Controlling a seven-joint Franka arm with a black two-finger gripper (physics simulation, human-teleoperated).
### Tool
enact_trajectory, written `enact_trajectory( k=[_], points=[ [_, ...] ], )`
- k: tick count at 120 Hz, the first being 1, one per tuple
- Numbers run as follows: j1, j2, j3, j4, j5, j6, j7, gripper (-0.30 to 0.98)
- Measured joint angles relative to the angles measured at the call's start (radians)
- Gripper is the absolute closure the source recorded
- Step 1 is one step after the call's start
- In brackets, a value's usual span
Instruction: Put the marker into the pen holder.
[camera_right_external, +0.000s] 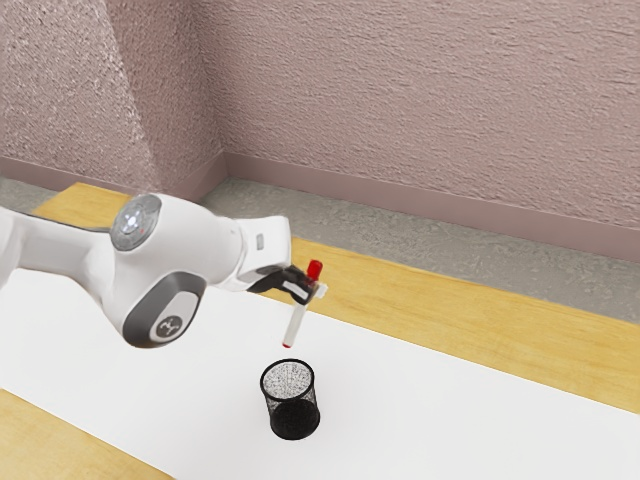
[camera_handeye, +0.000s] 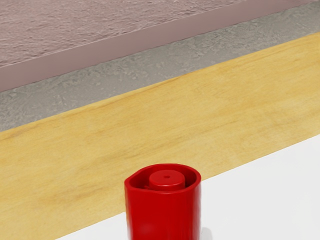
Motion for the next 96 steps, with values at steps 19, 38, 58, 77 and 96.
enact_trajectory(
  k=[19,38,58,77,96],
  points=[
    [-0.011,-0.068,-0.001,-0.097,-0.005,0.05,0.004,0.78],
    [-0.012,-0.074,-0.03,-0.139,-0.007,0.072,-0.006,0.75],
    [-0.012,-0.053,-0.037,-0.149,-0.006,0.08,-0.025,0.73],
    [-0.012,-0.028,-0.037,-0.157,-0.005,0.085,-0.044,0.73],
    [-0.013,-0.006,-0.041,-0.161,-0.005,0.086,-0.063,0.73]
  ],
)
